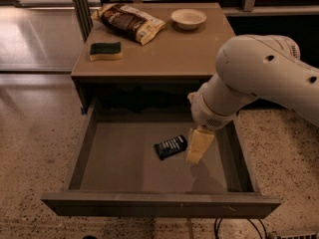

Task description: Pick rxbar blueberry from top drawer and place on counter

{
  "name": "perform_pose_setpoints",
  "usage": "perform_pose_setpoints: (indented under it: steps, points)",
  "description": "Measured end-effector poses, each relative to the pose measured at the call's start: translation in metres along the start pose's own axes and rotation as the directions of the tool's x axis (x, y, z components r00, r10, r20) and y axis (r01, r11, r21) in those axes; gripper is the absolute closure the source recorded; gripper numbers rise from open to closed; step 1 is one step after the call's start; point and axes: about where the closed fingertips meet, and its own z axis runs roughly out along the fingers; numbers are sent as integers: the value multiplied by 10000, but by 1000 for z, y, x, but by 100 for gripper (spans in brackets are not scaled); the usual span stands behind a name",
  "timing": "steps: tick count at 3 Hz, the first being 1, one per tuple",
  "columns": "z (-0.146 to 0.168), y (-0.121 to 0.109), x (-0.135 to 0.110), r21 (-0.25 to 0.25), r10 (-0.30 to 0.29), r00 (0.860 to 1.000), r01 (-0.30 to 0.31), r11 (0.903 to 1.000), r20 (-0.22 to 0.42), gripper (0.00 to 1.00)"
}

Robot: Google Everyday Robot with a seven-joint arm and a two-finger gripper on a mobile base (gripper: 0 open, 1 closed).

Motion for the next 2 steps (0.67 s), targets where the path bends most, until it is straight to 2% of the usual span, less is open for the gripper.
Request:
perform_pose_setpoints:
  steps: [1,2]
  points:
    - [26,-5,0,113,-405,9973,413,9991,-614,0]
    - [47,-5,-2,47,-551,9957,556,9984,-749,0]
